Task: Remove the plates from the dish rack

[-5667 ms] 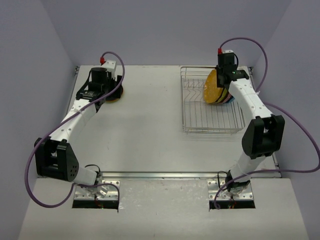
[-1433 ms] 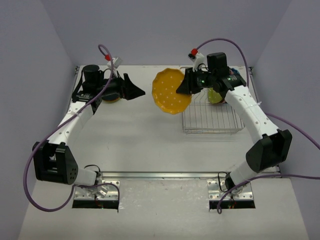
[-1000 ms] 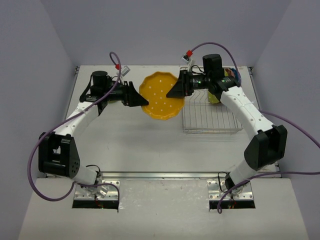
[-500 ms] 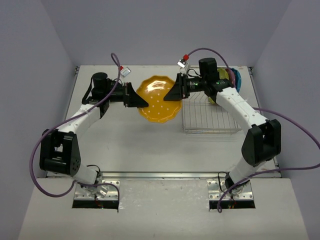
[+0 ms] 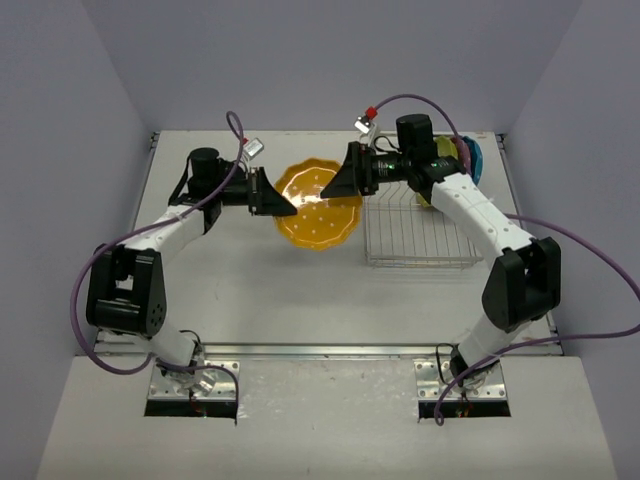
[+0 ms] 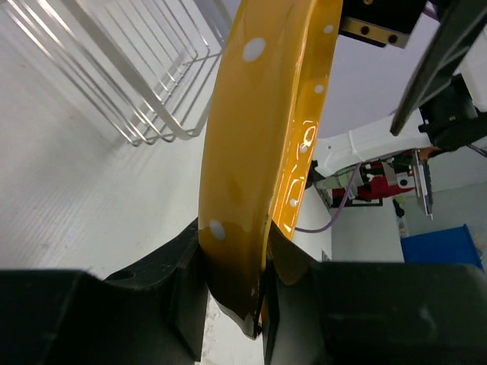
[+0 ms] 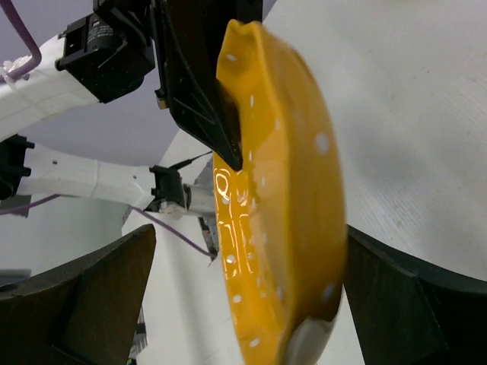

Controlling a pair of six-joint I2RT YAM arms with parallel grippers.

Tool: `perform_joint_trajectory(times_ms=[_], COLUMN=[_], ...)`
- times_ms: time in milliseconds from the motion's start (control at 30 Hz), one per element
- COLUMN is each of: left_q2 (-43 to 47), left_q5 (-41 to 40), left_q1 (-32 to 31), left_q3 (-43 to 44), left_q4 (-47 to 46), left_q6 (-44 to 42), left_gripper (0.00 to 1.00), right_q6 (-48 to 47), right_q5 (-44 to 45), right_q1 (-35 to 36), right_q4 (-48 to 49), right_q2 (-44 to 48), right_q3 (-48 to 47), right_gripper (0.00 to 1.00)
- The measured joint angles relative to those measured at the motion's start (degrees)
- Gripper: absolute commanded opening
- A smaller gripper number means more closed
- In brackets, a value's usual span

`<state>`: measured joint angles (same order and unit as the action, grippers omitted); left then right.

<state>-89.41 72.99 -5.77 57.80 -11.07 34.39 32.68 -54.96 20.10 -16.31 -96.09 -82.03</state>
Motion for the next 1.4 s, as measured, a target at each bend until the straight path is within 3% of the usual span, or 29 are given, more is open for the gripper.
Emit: perform_joint_trajectory(times_ms=[167, 367, 500, 700, 1000, 1400], left_q2=[-6.4, -13.5, -20.2, -27.3, -31.5, -33.5], left_q5=[-1.9, -12.5, -19.1, -26.4, -32.8, -38.5], left_q1=[6.0, 11.3, 10.8, 10.2, 8.7, 4.6], left_q3=[3.1, 10.0, 16.9, 22.3, 27.1, 33.8], left_q4=[1.6, 8.3, 14.3, 22.3, 28.2, 31.9], left_q6=[-0.4, -4.8, -8.9, -12.8, -15.8, -17.9], left_gripper=[0.00, 0.00, 0.00, 0.00, 0.00, 0.18], right_q6=[-0.7, 1.0, 1.7, 1.8, 1.8, 1.8], right_q5=[7.9, 13.0, 14.6, 15.0, 15.1, 15.2], right_q1=[-1.6, -9.0, -12.4, -12.1, -11.7, -11.7], right_q4=[-2.4, -3.5, -3.9, -4.1, -4.3, -4.4], right_q2=[0.0, 0.1, 0.5, 1.4, 1.7, 1.7], right_q3=[-0.4, 0.4, 1.6, 1.9, 2.0, 2.5], right_gripper=[0.99, 0.99, 0.99, 0.99, 0.99, 0.99])
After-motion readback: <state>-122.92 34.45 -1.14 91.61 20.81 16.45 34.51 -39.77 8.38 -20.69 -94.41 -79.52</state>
